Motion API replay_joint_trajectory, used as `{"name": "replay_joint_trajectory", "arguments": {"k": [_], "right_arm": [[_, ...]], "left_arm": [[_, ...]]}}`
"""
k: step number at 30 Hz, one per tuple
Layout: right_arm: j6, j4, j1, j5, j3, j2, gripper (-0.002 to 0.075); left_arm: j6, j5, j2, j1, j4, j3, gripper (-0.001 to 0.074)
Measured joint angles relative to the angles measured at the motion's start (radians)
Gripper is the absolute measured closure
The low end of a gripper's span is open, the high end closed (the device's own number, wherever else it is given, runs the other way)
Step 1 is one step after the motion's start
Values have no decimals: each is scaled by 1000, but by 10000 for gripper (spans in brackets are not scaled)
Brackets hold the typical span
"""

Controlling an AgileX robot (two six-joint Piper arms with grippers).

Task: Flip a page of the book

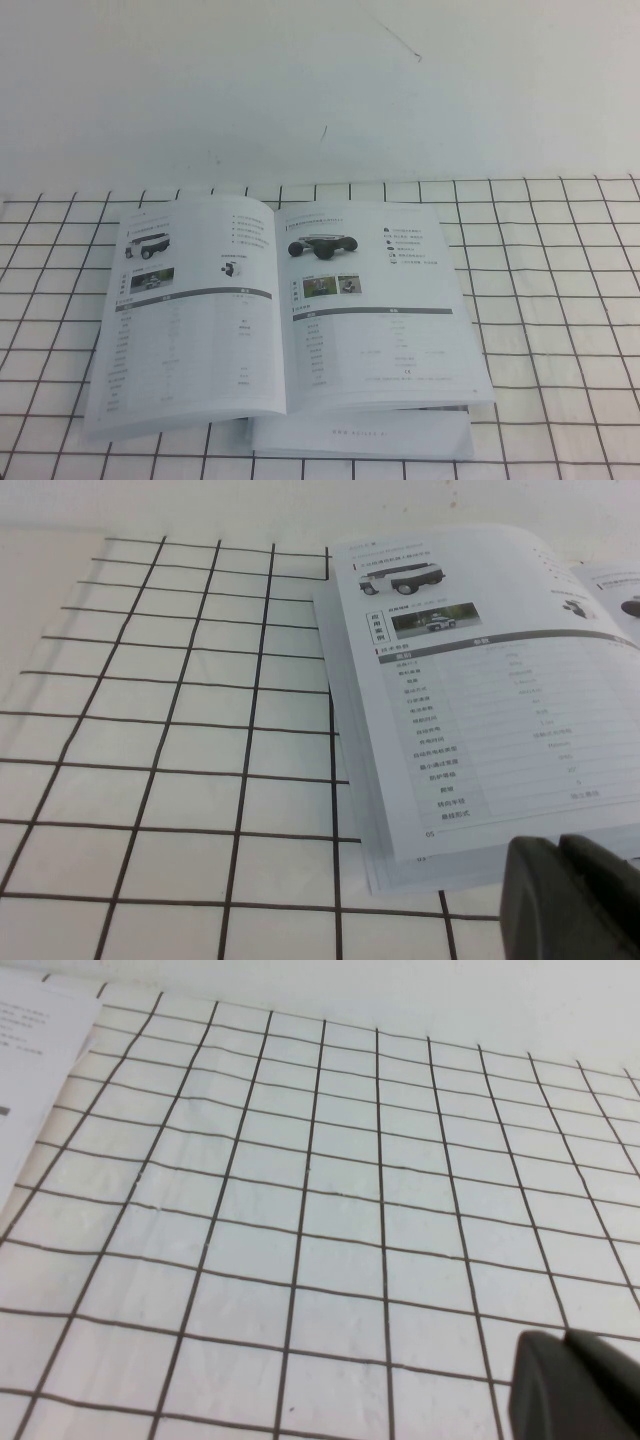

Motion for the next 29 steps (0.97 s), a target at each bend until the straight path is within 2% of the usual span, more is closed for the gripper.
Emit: {"name": "replay_joint_trajectory", "arguments": {"k": [8, 16, 29], "right_arm": [[0, 0, 0, 0, 0, 0, 726], [0, 0, 0, 0, 0, 0, 726], [0, 0, 0, 0, 0, 0, 726]], "left_arm": [[0, 0, 0, 26, 0, 0, 738], [0, 0, 0, 100, -1, 0, 738], [0, 0, 0, 101, -1, 0, 738]]}}
